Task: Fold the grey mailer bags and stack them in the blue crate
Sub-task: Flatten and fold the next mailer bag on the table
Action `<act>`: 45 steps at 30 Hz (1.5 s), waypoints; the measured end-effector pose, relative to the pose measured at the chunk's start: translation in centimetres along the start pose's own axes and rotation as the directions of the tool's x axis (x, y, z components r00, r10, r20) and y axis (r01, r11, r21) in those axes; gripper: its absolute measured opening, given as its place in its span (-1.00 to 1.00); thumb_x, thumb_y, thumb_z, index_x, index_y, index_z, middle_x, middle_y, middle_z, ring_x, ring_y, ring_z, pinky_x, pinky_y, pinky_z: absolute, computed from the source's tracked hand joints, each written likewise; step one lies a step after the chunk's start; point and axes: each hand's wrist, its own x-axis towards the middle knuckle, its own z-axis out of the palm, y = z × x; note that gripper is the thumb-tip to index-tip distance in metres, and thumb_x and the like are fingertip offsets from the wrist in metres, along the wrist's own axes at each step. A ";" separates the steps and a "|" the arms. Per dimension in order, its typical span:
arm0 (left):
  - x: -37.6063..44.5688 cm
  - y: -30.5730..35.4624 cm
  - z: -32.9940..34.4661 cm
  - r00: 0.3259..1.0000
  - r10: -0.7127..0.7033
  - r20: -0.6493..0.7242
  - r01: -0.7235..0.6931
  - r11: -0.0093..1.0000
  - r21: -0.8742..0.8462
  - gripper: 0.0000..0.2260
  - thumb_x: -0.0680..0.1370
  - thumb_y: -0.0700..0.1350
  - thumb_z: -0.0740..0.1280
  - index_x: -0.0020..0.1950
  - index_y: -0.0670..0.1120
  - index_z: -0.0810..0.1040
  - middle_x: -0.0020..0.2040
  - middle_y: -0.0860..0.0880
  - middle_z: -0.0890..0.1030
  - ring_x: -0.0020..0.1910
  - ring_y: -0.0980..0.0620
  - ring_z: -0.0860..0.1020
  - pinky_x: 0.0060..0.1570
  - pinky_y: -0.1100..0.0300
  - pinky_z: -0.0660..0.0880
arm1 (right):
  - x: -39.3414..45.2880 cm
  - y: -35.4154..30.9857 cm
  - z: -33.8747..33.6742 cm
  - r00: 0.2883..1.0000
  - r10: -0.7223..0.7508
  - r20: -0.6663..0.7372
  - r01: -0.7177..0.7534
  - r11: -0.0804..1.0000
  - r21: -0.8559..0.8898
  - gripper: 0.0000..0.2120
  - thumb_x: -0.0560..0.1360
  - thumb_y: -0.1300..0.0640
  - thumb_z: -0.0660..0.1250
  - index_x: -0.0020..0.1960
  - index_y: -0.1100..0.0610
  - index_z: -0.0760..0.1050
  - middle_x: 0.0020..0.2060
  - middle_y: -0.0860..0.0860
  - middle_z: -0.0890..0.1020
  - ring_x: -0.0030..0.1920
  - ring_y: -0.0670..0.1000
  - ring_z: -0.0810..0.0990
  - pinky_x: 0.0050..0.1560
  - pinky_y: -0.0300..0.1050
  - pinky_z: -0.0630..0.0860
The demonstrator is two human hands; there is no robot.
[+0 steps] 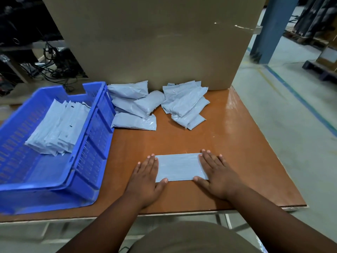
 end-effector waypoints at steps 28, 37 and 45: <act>1.7 1.8 0.2 0.999 0.042 -0.017 -0.042 0.999 -0.009 -0.27 0.66 0.33 -0.18 0.75 -0.03 -0.07 0.75 0.00 -0.09 0.72 0.04 -0.13 0.68 -0.02 -0.14 | 1.9 -2.2 0.1 0.999 -0.040 -0.011 0.040 0.999 -0.010 0.06 0.50 -0.61 -0.18 0.73 0.08 -0.22 0.69 0.02 -0.26 0.69 0.01 -0.28 0.67 0.19 -0.23; 0.5 -0.6 -1.4 0.991 -0.135 0.010 0.135 0.991 -0.001 -0.14 0.55 0.44 -0.39 0.75 -0.02 -0.13 0.75 0.00 -0.18 0.71 0.04 -0.19 0.66 -0.04 -0.16 | 0.3 -0.1 -0.4 0.994 0.102 -0.034 -0.101 0.994 0.039 -0.07 0.59 -0.51 -0.29 0.73 0.09 -0.24 0.71 0.04 -0.25 0.69 0.02 -0.30 0.67 0.16 -0.25; 2.2 7.1 -2.6 0.955 0.288 -0.071 -0.296 0.936 -0.192 -0.37 0.76 0.21 -0.03 0.75 0.00 -0.16 0.72 0.10 -0.25 0.67 0.20 -0.30 0.68 0.06 -0.14 | 1.3 -5.0 -0.5 0.971 -0.213 -0.107 0.222 0.972 0.078 -0.27 0.66 -0.21 -0.10 0.72 0.02 -0.25 0.70 0.03 -0.23 0.69 0.04 -0.30 0.67 0.19 -0.23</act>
